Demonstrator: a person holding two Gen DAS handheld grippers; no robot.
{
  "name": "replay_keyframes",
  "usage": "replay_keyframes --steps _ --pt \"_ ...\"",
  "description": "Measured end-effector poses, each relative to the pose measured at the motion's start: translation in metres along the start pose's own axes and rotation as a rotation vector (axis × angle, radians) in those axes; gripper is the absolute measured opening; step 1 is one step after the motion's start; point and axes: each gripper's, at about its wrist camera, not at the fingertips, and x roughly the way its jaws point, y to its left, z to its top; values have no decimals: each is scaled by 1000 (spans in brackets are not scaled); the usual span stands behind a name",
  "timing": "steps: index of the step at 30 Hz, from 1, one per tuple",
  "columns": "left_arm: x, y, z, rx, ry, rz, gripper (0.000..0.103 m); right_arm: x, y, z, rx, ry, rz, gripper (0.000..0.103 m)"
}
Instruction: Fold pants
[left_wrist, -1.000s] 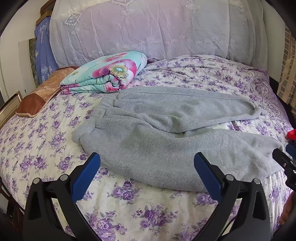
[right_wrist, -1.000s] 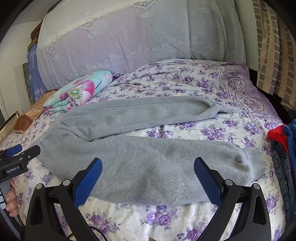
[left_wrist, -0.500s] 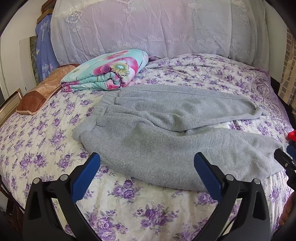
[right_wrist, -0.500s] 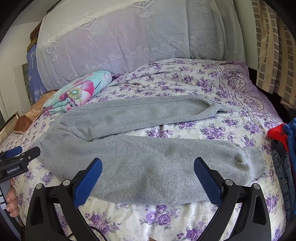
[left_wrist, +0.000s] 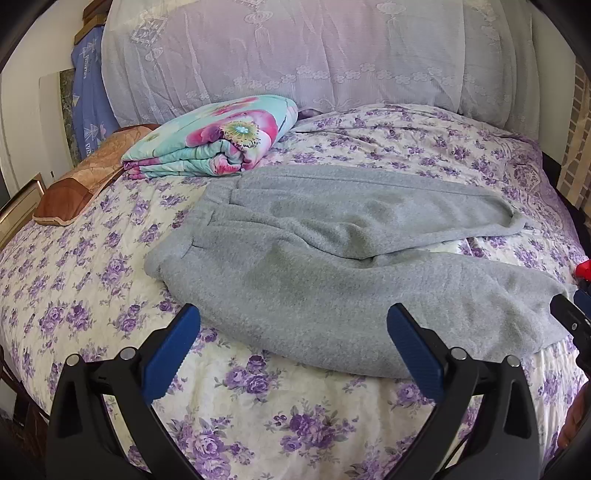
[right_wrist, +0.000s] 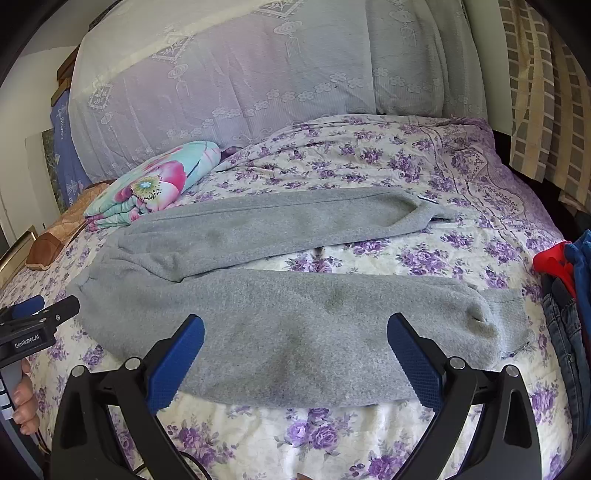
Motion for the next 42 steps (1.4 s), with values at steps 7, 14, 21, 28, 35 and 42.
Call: replay_keyframes --steps 7,14,21,28,35,42 --pt "0 1 -1 -3 5 1 99 0 0 0 1 0 1 99" --pt "1 2 1 -4 14 2 99 1 -2 -1 3 2 2 99" --pt "1 3 1 -6 19 2 99 1 -1 -1 2 4 2 99" --pt "1 4 0 -8 20 3 99 4 -7 -3 7 5 3 99" --pt "3 4 0 -7 24 3 99 6 -10 -7 12 8 0 99" --pt "4 4 0 -8 26 3 99 7 -11 -7 16 10 -1 99"
